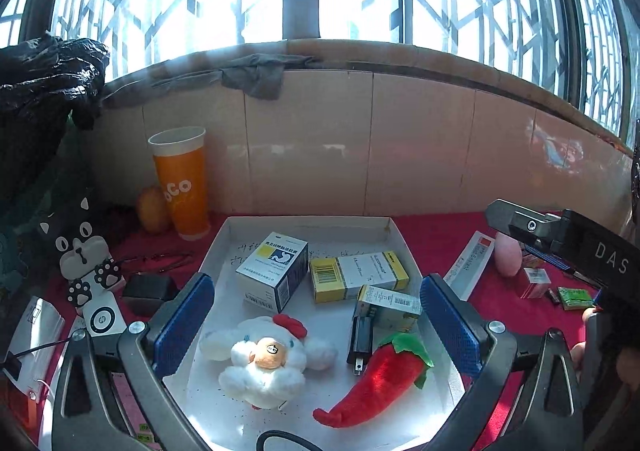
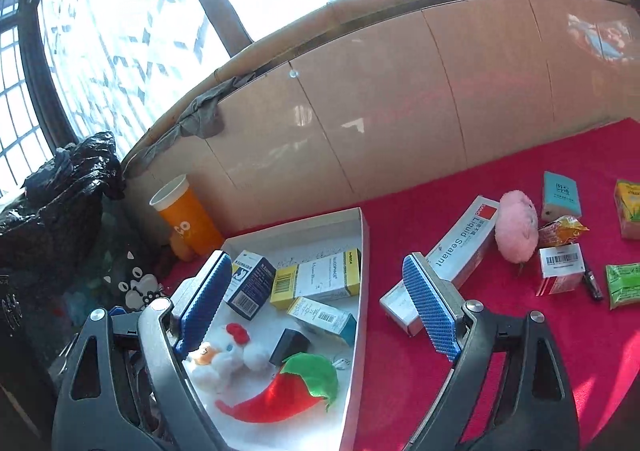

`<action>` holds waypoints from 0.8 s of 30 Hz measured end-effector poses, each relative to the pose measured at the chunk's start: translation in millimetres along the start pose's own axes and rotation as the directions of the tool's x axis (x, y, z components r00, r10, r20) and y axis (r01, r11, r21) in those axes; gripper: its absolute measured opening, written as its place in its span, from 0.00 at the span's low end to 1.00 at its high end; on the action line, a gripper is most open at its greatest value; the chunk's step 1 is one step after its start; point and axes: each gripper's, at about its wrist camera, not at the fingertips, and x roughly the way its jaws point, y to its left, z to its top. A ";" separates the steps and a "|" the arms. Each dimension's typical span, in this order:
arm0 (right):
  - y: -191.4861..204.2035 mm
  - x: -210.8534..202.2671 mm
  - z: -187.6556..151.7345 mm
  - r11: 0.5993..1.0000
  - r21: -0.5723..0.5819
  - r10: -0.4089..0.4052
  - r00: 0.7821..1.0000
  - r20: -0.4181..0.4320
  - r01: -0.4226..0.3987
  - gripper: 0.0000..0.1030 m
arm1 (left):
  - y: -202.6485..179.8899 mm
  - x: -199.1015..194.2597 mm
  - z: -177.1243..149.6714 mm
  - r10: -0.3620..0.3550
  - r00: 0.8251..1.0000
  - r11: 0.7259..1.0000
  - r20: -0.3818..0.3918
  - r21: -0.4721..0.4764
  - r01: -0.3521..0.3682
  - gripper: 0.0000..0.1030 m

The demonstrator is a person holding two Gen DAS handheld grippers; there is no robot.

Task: Organize objects
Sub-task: 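Move both open tools back over the table toward the remaining items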

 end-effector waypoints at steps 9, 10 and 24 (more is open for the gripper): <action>-79.0 -49.1 18.9 0.990 0.082 -0.122 0.990 0.074 0.116 0.86 | -47.5 12.9 3.3 -0.115 0.992 0.991 -0.056 0.062 0.118 1.00; -92.6 -55.5 21.6 0.985 0.100 -0.147 0.986 0.082 0.138 0.86 | -54.2 16.1 3.6 -0.133 0.989 0.988 -0.066 0.069 0.137 1.00; -254.5 -65.5 23.6 0.907 0.101 -0.384 0.900 -0.208 0.410 0.85 | -145.7 109.9 -2.1 -0.262 0.907 0.915 -0.330 0.213 0.342 1.00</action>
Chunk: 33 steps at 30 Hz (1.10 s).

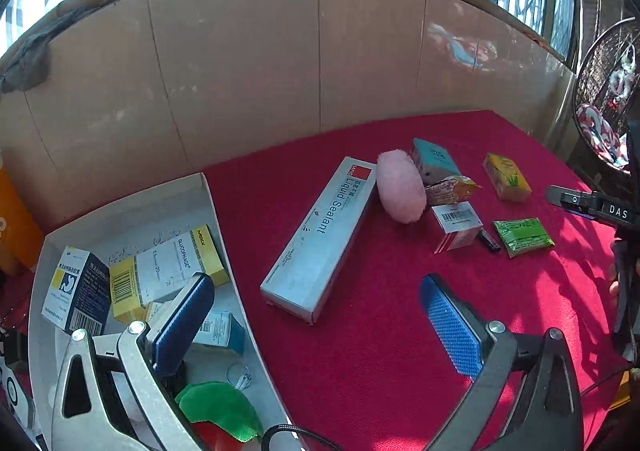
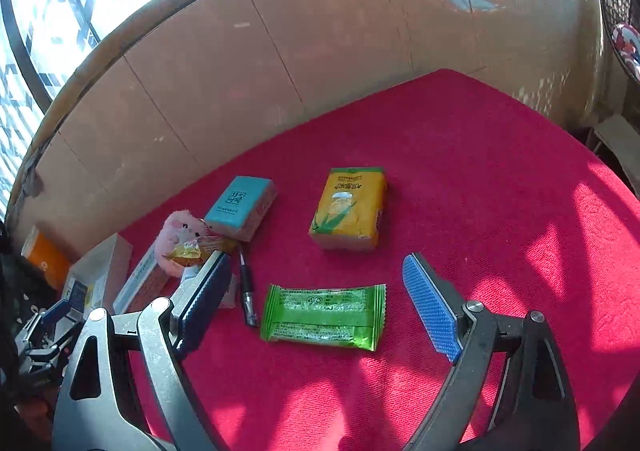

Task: Organize objects
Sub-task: 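Move both open tools back over the table toward the remaining items, then grasp the white Liquid Sealant box with the left tool while the right tool grasps the green snack packet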

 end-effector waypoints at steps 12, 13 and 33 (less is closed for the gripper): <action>34.8 48.6 -1.1 0.849 -0.509 0.059 0.982 -0.179 -0.143 0.85 | -8.7 69.3 33.6 -0.030 0.985 0.994 -0.168 0.095 0.046 1.00; 35.3 53.2 -0.5 0.843 -0.507 0.080 0.973 -0.218 -0.183 0.85 | -8.3 75.0 35.4 -0.027 0.983 0.994 -0.180 0.097 0.045 1.00; 28.9 13.5 -39.5 0.713 -0.660 0.028 0.950 -0.311 -0.237 0.40 | -33.8 87.3 19.8 -0.091 0.956 0.979 -0.280 0.152 0.138 0.42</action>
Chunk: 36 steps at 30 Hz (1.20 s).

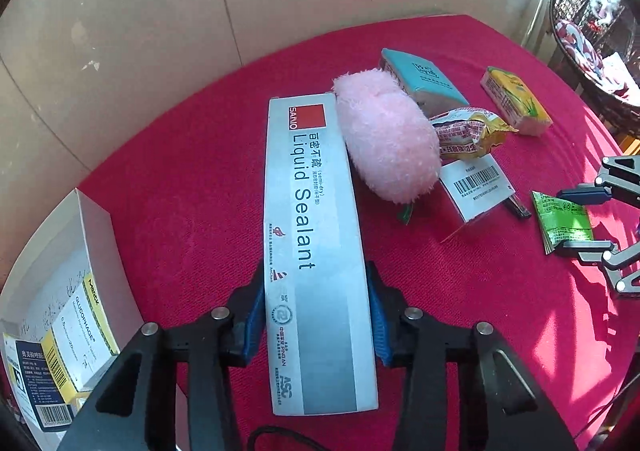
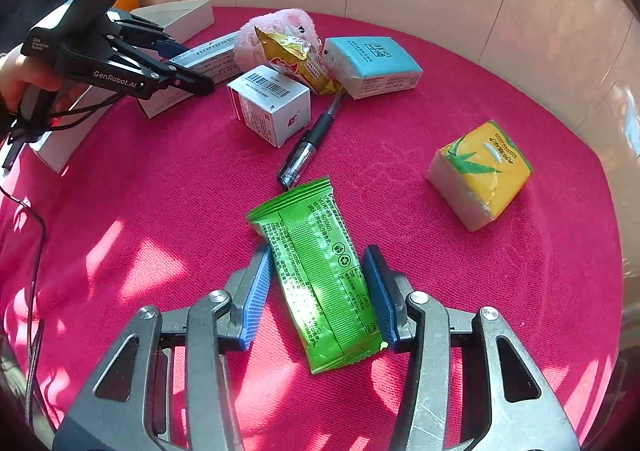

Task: Organize objects
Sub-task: 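Grasp the white Liquid Sealant box with the left tool while the right tool grasps the green snack packet, then carry the sealant box and green packet into the white tray and open both tools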

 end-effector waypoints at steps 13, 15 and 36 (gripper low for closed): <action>2.1 -71.7 -37.4 0.979 0.195 -0.084 0.982 0.171 0.050 0.35 | -30.4 -97.6 -33.9 0.065 0.950 0.996 0.306 -0.072 -0.046 0.42; 13.9 -85.4 -29.2 0.978 0.202 -0.089 0.973 0.213 0.046 0.35 | -34.1 -109.4 -38.0 0.096 0.936 0.994 0.338 -0.073 -0.076 0.42; 121.2 -112.6 57.6 0.985 0.155 0.007 0.902 0.432 -0.082 0.36 | 5.5 -172.1 -92.7 0.283 0.837 0.941 0.469 -0.305 -0.148 0.42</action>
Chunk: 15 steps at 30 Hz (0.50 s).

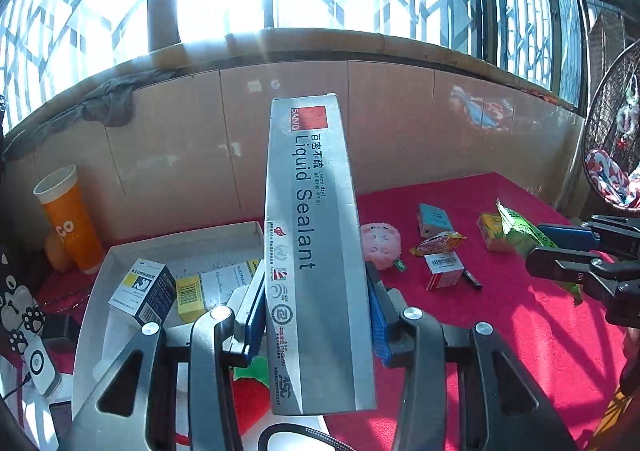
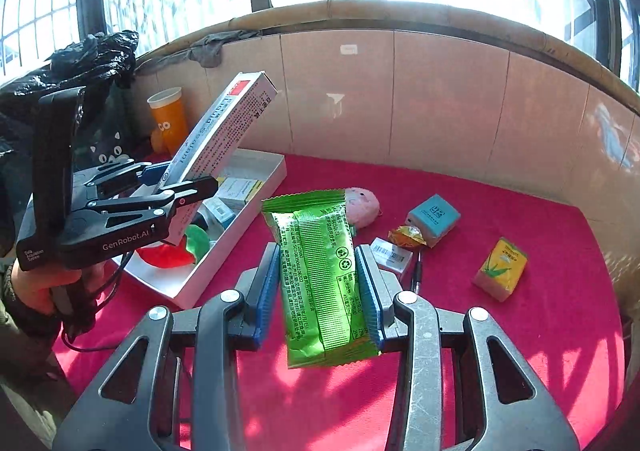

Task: Organize objects
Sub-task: 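Carry the sealant box and green packet into the white tray and open both tools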

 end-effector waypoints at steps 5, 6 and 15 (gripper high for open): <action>29.1 8.1 14.7 0.998 0.064 0.024 0.997 0.067 -0.028 0.36 | 36.0 -20.3 -5.5 0.068 0.997 0.996 0.035 -0.061 -0.066 0.42; 35.7 10.1 17.7 0.997 0.067 0.033 0.997 0.072 -0.038 0.36 | 43.0 -23.5 -6.7 0.080 0.996 0.994 0.039 -0.073 -0.077 0.42; 85.7 38.1 34.1 0.994 0.049 0.095 0.994 0.048 -0.097 0.36 | 112.6 -44.8 -22.4 0.200 0.980 0.964 0.026 -0.185 -0.192 0.42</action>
